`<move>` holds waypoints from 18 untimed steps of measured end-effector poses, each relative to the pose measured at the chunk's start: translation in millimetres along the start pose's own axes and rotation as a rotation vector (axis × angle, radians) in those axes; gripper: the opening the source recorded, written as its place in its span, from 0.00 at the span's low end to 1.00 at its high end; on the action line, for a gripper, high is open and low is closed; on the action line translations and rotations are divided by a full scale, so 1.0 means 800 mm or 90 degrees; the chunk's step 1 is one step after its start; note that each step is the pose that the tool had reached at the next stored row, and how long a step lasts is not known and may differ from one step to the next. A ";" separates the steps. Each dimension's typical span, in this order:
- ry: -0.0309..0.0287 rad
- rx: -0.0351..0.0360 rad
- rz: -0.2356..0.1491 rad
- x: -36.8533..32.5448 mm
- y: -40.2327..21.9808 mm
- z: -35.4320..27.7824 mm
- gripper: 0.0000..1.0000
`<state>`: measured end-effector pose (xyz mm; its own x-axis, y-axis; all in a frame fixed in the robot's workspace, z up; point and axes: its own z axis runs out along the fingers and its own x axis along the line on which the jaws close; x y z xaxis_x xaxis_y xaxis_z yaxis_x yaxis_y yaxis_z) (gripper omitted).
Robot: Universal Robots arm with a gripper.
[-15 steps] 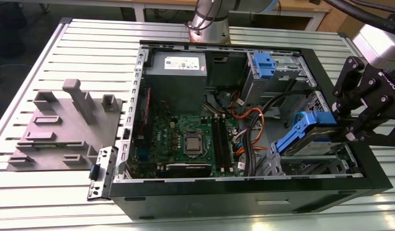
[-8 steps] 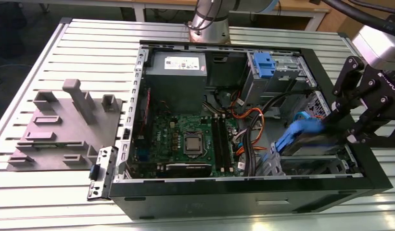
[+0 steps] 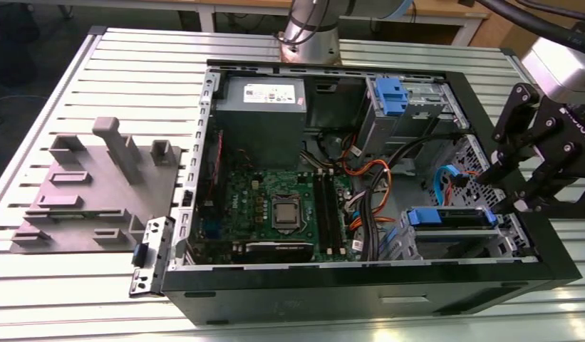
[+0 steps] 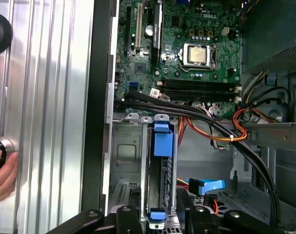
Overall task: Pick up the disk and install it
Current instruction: 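Insert the disk into the insertion slot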
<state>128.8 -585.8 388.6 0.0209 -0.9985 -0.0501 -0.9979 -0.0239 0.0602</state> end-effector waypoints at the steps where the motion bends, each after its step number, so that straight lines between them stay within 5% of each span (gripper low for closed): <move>1: -0.0001 0.0002 0.000 0.0001 0.0007 0.0020 0.42; 9: 0.0001 0.0004 0.000 0.0009 0.0007 0.0198 0.42; 17: -0.0005 0.0004 0.000 0.0010 0.0007 0.0208 0.40; 18: -0.0007 0.0004 0.000 0.0010 0.0007 0.0208 0.35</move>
<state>127.3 -585.9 372.0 0.0211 -0.9985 -0.0512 -0.9979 -0.0241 0.0595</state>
